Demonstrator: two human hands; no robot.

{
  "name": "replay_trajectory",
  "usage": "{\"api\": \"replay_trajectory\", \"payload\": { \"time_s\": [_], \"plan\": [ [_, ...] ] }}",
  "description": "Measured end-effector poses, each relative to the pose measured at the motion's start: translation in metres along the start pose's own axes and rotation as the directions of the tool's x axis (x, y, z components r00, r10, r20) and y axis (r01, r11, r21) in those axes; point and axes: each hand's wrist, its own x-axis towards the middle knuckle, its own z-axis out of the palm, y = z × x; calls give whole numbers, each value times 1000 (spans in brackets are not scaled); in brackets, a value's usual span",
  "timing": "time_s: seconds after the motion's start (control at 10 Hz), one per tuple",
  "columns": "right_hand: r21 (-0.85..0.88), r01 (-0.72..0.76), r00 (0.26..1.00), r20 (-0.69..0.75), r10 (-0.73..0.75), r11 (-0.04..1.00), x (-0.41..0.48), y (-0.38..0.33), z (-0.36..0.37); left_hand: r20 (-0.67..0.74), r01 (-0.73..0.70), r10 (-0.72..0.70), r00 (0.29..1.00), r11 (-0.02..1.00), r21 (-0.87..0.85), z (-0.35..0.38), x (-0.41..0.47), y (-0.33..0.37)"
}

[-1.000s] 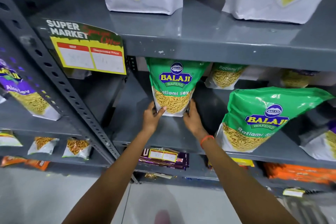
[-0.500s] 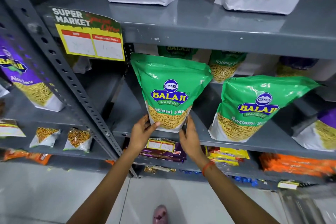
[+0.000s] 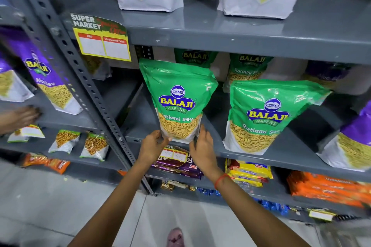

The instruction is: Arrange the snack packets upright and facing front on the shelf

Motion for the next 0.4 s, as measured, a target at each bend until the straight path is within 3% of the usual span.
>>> {"api": "replay_trajectory", "payload": {
  "time_s": [0.1, 0.2, 0.3, 0.4],
  "plan": [
    [-166, 69, 988, 147, -45, 984, -11, -2, -26, -83, 18, 3, 997, 969, 245, 9, -21, 18],
    [-262, 167, 946, 314, -80, 950, -22, -11, -68, -40, -36, 60, 997, 895, 444, 26, -50, 64],
    [-326, 294, 904, 399, -151, 899, -27, -34, -124, 84, -100, 64, 994, 829, 551, 34, -70, 123],
    [-386, 389, 898, 362, -251, 837, -29, -63, -193, 164, -222, 155, 974, 786, 577, 34, -88, 197]
  ]
}}
